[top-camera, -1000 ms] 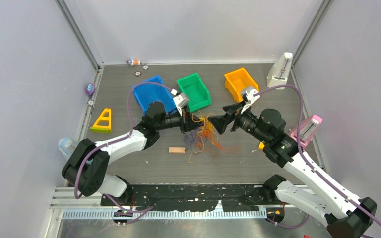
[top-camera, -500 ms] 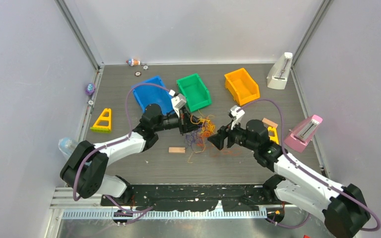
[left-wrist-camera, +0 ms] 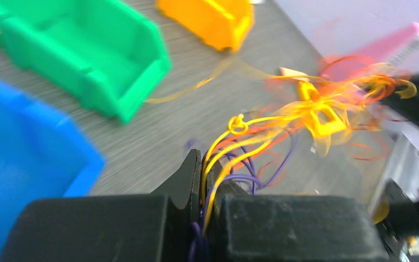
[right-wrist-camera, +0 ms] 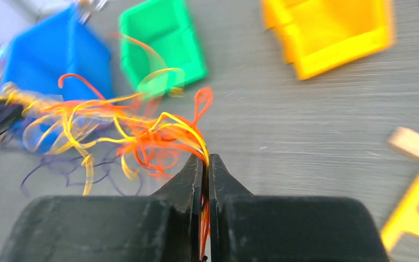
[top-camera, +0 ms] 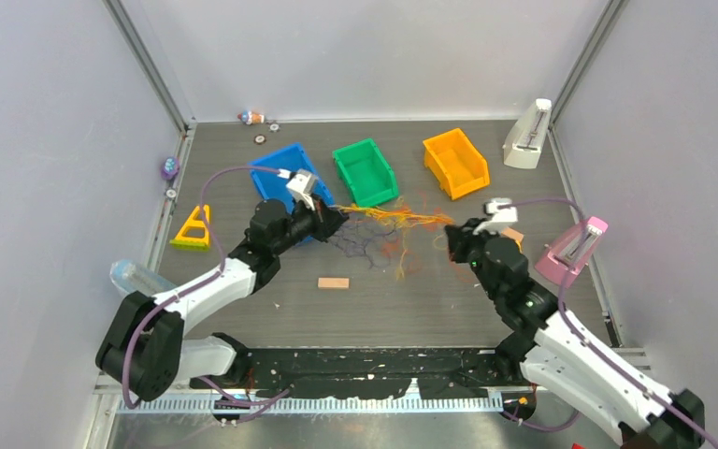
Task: Untangle the cables
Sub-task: Untie the cable.
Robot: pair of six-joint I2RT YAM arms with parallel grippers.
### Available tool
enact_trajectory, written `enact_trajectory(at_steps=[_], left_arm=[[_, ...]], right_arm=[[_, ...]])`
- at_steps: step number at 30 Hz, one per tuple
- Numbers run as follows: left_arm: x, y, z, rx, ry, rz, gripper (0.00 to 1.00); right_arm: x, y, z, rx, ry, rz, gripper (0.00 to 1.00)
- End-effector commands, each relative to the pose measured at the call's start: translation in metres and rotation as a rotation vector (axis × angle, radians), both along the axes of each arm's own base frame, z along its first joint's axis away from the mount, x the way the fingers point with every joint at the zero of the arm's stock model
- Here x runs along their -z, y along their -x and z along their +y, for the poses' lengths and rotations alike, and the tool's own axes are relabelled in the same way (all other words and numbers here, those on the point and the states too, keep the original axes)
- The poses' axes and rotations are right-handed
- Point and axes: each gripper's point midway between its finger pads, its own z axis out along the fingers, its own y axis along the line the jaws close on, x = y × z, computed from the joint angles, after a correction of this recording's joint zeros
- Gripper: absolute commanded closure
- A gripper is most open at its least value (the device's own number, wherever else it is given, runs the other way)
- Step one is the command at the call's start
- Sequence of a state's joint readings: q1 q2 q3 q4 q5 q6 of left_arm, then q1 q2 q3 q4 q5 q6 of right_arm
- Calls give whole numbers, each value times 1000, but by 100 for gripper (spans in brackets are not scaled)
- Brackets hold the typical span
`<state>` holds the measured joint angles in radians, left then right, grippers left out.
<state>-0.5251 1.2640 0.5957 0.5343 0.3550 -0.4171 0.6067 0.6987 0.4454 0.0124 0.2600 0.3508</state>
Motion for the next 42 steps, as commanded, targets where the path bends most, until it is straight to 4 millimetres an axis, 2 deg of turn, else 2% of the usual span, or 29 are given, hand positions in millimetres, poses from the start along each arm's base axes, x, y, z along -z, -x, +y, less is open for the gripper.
enact_trajectory(at_steps=[1, 5, 12, 15, 20, 23, 25, 27, 28, 29, 30, 32, 33, 36, 37, 38, 40, 41, 42], left_arm=[[18, -36, 70, -387, -52, 79, 100], [18, -36, 75, -409, -43, 84, 100], [20, -37, 69, -381, -46, 100, 100], [18, -36, 67, -366, -47, 95, 100], [19, -37, 73, -400, -61, 98, 100], [17, -37, 72, -391, -57, 93, 100], [11, -35, 63, -342, -43, 73, 98], [3, -30, 48, -249, -20, 44, 81], [0, -26, 39, -197, -12, 34, 69], [-3, -23, 31, -150, -4, 29, 56], [-5, -20, 22, -102, 0, 24, 41], [-7, -15, 11, -52, -1, 20, 18], [-7, -14, 8, -49, -7, 19, 10], [-7, -15, 14, -92, -41, 46, 8], [-6, -16, 20, -123, -65, 65, 9], [2, -14, 28, -156, -109, 105, 11], [14, -8, 40, -194, -169, 156, 13], [22, -3, 45, -198, -196, 183, 15], [29, 2, 49, -203, -217, 204, 16]], right_arm=[[-1, 9, -118, 613, 18, -56, 95], [-11, 20, -131, 655, -57, -119, 95], [-31, 21, -127, 600, -59, -160, 95], [-34, 23, -131, 619, -44, -154, 95], [-44, 45, -176, 872, -14, -122, 95], [-54, 45, -176, 851, 5, -132, 95], [-58, 39, -163, 760, 25, -137, 94], [-58, 31, -138, 600, 52, -139, 71], [-57, 26, -118, 488, 47, -140, 43], [-55, 25, -101, 386, 64, -139, 30], [-53, 22, -91, 335, 68, -139, 12], [-48, 20, -65, 180, 101, -147, 2], [-41, 19, -49, 100, 111, -129, 1], [-30, 15, -20, -50, 143, -109, 0], [-19, 13, -8, -107, 159, -71, 0], [-18, 11, -1, -134, 163, -70, 0], [6, 4, 18, -214, 194, 9, 1], [3, 0, 24, -227, 192, 7, 3], [15, -4, 31, -252, 208, 50, 4]])
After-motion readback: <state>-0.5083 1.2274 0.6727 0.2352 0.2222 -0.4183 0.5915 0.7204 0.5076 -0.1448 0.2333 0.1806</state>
